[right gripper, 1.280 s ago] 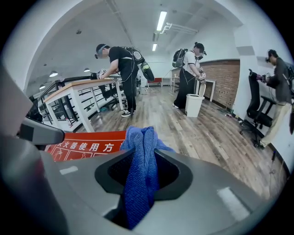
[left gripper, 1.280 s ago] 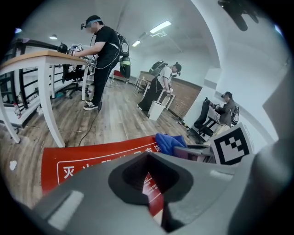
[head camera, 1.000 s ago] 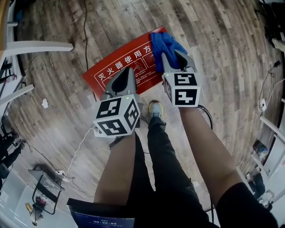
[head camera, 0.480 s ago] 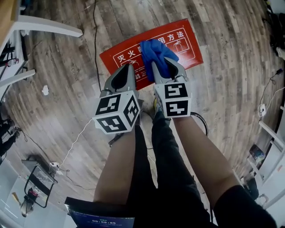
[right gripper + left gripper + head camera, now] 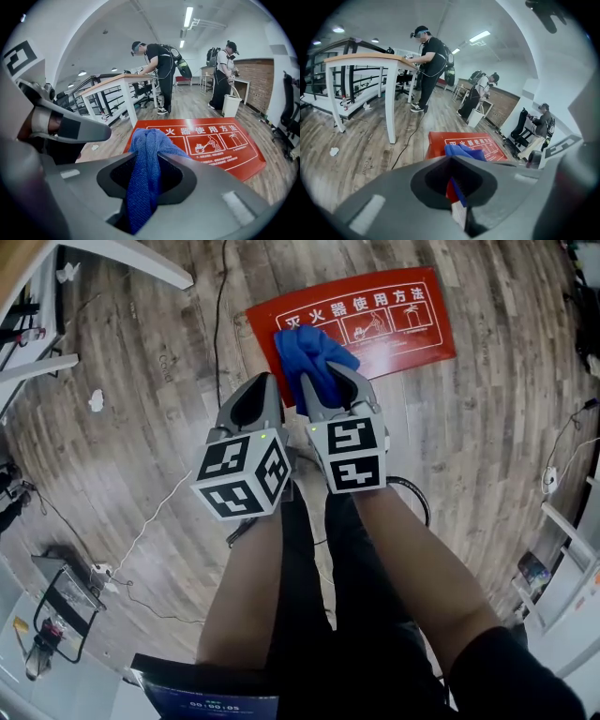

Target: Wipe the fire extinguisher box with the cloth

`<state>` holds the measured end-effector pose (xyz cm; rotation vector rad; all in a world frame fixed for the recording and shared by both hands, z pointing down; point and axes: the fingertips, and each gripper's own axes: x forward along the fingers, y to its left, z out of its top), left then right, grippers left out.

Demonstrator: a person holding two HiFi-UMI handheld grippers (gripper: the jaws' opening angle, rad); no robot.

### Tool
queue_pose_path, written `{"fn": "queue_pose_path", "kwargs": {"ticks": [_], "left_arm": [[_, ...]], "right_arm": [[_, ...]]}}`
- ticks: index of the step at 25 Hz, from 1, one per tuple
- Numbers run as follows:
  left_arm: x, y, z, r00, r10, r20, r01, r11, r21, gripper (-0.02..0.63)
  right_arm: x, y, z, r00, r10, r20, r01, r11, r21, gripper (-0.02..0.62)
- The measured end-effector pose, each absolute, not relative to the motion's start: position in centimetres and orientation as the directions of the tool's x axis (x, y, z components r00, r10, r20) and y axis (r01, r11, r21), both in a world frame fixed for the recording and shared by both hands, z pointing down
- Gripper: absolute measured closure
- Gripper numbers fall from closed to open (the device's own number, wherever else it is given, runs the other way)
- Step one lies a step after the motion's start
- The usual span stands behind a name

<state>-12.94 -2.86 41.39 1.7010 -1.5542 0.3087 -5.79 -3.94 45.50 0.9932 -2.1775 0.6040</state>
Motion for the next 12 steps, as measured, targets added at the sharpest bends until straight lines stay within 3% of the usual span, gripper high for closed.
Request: {"fn": "queue_pose_path", "kwargs": {"ticks": [12], "left_arm": [[-15.3, 0.7, 41.4, 0.194, -0.728, 0.657, -0.925, 0.087, 0.369, 0.606]], "right_arm": [[-9.2, 0.8, 45.4, -0.538, -0.447, 0.715, -0.748, 0.643, -0.161, 0.466]]}}
